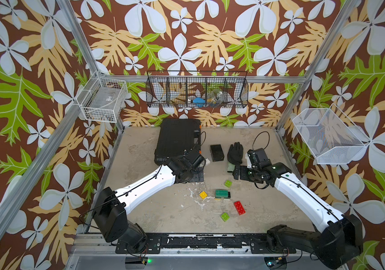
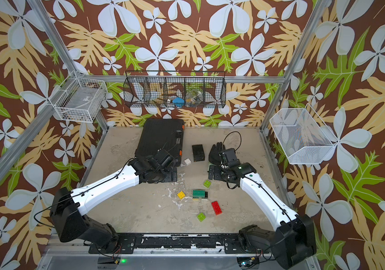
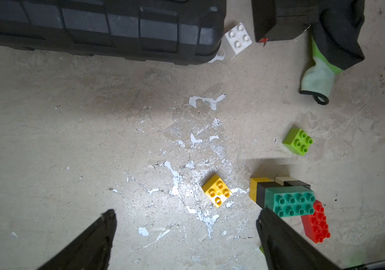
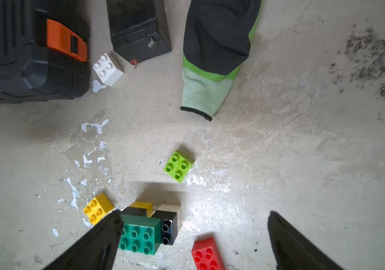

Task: Assemble a giraffe with lego
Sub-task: Assemble the lego brick with the lego brick, then pick up the lego brick from the center of the board.

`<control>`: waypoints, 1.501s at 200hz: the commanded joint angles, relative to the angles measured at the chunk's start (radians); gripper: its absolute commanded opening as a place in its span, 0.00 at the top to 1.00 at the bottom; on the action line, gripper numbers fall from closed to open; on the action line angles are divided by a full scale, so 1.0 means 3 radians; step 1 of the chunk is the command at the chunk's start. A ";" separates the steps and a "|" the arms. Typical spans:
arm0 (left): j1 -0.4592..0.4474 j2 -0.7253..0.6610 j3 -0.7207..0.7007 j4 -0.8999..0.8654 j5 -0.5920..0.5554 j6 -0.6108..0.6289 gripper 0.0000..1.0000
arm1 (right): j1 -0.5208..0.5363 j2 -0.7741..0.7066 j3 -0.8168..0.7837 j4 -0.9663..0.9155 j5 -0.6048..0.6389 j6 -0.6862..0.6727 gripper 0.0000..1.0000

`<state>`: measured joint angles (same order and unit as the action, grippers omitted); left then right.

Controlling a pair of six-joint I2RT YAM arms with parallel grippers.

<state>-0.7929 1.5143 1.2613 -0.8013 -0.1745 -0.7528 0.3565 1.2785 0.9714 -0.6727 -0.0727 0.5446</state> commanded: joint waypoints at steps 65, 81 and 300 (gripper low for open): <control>0.0075 -0.0047 -0.0297 0.0333 0.0175 0.0329 0.03 | 0.0209 0.1001 0.0061 0.0624 -0.0207 0.0434 0.05; 0.0086 -0.0036 -0.0323 0.0386 0.0198 0.0371 0.04 | 0.0234 0.1140 0.0141 0.0622 -0.0211 0.0441 0.08; 0.0164 -0.0103 -0.0466 0.0450 0.0193 0.0430 0.06 | 0.0325 0.1242 -0.0046 0.0647 0.0074 0.0281 0.74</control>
<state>-0.7460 1.4921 1.1255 -0.6674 -0.1085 -0.6155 0.4541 1.6806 0.9501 -0.4389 -0.1047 0.6701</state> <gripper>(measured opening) 0.939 0.370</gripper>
